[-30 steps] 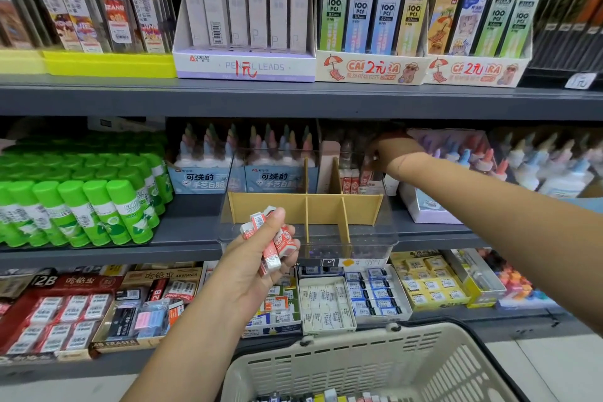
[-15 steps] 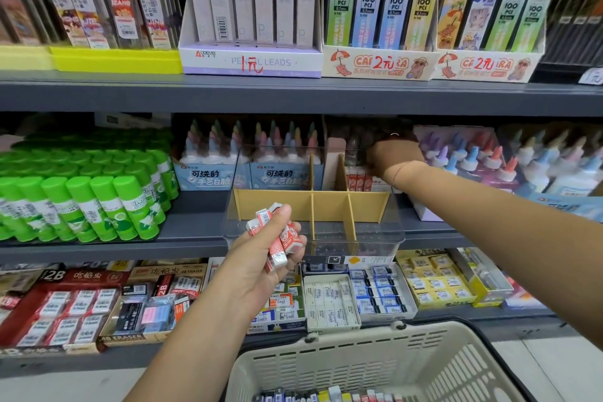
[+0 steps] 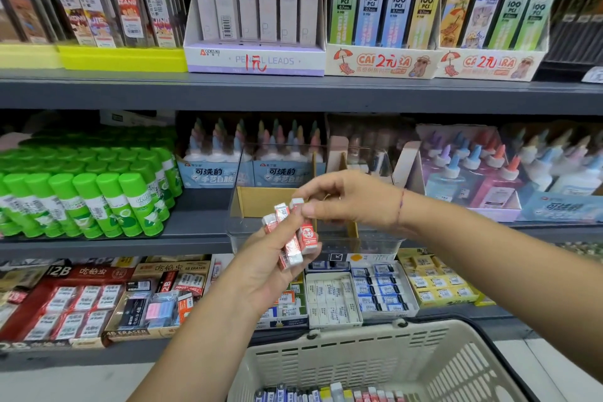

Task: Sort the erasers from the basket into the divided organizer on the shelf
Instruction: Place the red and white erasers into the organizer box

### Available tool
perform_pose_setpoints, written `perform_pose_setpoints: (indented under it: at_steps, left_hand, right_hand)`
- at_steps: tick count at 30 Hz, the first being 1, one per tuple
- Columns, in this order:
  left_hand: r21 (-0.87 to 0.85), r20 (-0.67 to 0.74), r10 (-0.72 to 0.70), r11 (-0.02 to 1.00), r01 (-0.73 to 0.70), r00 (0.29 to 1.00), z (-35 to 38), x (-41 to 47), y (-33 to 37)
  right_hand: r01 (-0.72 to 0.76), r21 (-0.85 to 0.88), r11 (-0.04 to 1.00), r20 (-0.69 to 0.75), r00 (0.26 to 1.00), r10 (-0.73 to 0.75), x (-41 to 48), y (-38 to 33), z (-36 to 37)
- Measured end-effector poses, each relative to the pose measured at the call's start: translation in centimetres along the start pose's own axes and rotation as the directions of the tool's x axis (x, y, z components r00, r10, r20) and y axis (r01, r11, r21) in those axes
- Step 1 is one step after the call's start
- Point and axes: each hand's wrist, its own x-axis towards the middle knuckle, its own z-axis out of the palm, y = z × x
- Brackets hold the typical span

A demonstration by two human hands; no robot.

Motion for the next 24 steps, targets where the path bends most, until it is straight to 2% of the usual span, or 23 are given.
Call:
perform_pose_setpoints:
  at_steps: [3, 5, 11, 13, 15, 18, 20, 22, 24]
  left_hand:
    - [0.014, 0.004, 0.003, 1.000, -0.003, 1.000, 0.0, 0.0, -0.1]
    - [0.032, -0.001, 0.010, 0.999, -0.010, 1.000, 0.0, 0.0, -0.2]
    - [0.082, 0.019, -0.006, 0.997, 0.005, 1.000, 0.0, 0.2, -0.5]
    - [0.032, 0.025, -0.018, 0.999, 0.017, 1.000, -0.1, 0.4, -0.3]
    - [-0.043, 0.036, -0.021, 0.999, 0.022, 0.999, -0.3, 0.5, 0.0]
    - [-0.133, 0.049, -0.029, 0.990, 0.036, 0.998, -0.5, 0.4, 0.4]
    - [-0.150, 0.063, -0.032, 0.988, 0.041, 0.998, -0.4, 0.3, 0.5]
    - [-0.153, 0.069, -0.031, 0.987, 0.042, 0.997, -0.3, 0.3, 0.5]
    - [-0.153, 0.071, -0.034, 0.987, 0.044, 0.997, -0.3, 0.4, 0.4]
  right_hand:
    - [-0.027, 0.179, 0.983, 0.039, 0.999, 0.020, 0.1, 0.4, 0.3]
    - [-0.031, 0.234, 0.972, 0.054, 0.998, 0.019, -0.1, 0.5, 0.4]
    - [-0.116, 0.214, 0.970, 0.030, 0.993, 0.112, -0.8, 0.1, -0.1]
    - [-0.114, 0.282, 0.953, -0.056, 0.989, 0.135, -1.1, 0.0, -1.8]
    - [-0.066, 0.300, 0.951, -0.260, 0.954, 0.149, -1.2, 0.1, -4.8]
    - [-0.095, 0.126, 0.988, -0.544, 0.826, 0.149, -0.6, 1.4, -9.2]
    - [-0.254, -0.155, 0.955, -0.616, 0.781, 0.108, 0.4, 2.4, -10.8]
    - [-0.422, -0.468, 0.776, -0.564, 0.819, 0.105, 1.5, 3.2, -11.3]
    - [-0.483, -0.616, 0.622, -0.518, 0.844, 0.142, 2.4, 3.8, -11.1]
